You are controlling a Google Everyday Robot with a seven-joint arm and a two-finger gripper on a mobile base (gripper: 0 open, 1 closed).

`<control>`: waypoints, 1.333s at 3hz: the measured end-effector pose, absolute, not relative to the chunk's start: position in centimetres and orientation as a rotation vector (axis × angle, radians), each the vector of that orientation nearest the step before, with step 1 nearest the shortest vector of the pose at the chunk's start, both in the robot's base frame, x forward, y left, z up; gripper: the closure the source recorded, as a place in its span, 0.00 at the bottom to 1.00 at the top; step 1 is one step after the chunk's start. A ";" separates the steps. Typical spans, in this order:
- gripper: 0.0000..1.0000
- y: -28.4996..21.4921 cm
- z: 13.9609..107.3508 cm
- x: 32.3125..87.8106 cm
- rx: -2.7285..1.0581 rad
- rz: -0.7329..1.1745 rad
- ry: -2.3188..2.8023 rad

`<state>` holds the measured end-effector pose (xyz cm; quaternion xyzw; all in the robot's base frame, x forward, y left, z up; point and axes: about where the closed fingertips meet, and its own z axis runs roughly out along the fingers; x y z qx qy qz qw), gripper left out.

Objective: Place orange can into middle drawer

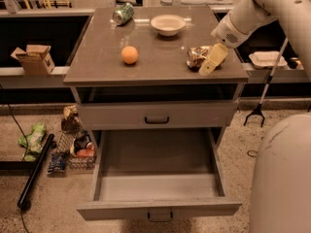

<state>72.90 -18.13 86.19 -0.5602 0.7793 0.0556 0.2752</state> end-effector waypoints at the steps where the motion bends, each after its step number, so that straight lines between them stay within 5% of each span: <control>1: 0.18 -18.0 84.2 73.6 -1.496 0.193 2.139; 4: 0.87 -17.7 82.4 74.1 -1.495 0.238 2.172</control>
Offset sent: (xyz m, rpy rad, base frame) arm 0.0154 -0.0056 -0.0330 0.0189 0.0954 -0.0372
